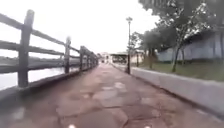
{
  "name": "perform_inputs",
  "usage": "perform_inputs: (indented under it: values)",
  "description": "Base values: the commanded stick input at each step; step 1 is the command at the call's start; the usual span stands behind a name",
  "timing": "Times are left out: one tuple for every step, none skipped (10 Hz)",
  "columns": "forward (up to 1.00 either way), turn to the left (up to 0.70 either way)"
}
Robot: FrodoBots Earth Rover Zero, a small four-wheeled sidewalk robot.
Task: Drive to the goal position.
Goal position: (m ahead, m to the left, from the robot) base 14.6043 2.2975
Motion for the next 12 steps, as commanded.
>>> perform_inputs:
  values:
    - [1.0, 0.05]
    - [1.0, 0.11]
    - [1.0, 0.11]
    - [1.0, 0.11]
    - [1.0, 0.11]
    - [1.0, 0.11]
    - [1.0, 0.11]
    - [1.0, 0.01]
    - [1.0, -0.11]
    - [1.0, -0.23]
    - [1.0, -0.1]
    - [1.0, 0.11]
